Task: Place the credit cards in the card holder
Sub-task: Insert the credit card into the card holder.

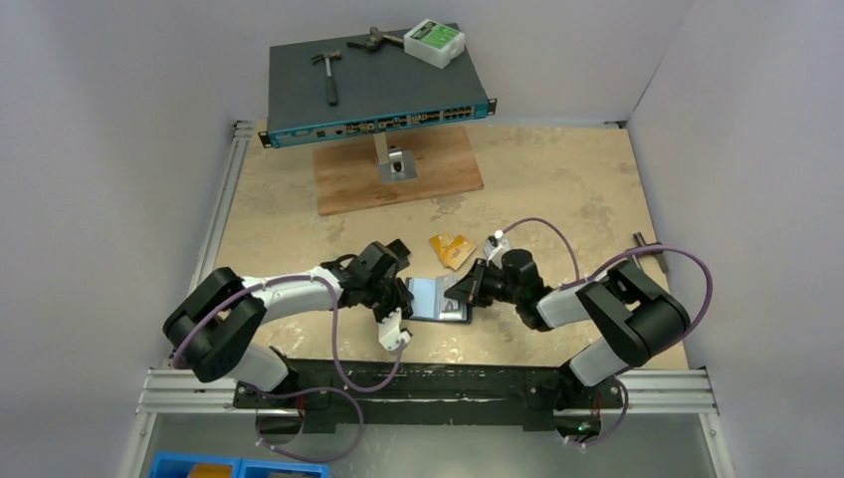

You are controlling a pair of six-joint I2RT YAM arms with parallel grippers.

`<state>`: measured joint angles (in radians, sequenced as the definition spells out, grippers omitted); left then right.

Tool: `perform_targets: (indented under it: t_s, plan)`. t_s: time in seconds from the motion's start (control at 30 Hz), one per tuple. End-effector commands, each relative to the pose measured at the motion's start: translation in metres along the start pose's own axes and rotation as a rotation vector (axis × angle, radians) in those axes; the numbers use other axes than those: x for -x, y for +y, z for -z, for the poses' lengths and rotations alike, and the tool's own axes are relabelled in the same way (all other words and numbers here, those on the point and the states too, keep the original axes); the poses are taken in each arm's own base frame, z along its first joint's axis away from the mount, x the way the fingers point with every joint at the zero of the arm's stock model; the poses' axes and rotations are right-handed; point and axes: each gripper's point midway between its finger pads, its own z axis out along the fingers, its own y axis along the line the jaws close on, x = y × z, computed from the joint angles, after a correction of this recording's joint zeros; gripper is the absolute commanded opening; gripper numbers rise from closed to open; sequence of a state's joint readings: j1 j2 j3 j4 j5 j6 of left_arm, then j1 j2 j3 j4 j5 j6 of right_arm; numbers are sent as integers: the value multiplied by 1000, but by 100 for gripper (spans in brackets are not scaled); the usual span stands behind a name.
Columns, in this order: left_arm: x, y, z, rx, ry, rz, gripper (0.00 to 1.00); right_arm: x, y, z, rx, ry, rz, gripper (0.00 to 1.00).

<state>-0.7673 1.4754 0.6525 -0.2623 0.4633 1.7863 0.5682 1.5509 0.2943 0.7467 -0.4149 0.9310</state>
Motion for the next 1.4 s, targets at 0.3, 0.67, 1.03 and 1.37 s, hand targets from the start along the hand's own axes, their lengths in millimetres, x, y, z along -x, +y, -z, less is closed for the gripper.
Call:
perform_targets:
  t_s: [0.3, 0.67, 1.03, 1.37]
  plan:
    - [23, -33, -9, -145, -21, 77, 19, 9, 12, 7, 27, -42, -27, 0]
    - [34, -38, -10, -177, 91, 331, 16, 5, -11, 14, -65, -80, -67, 0]
    - [33, -39, -12, -159, 119, 350, 14, -1, -7, 11, -10, -59, -64, 0]
    - [31, -37, -13, -157, 133, 357, 7, -4, 3, 13, 57, -53, -69, 0]
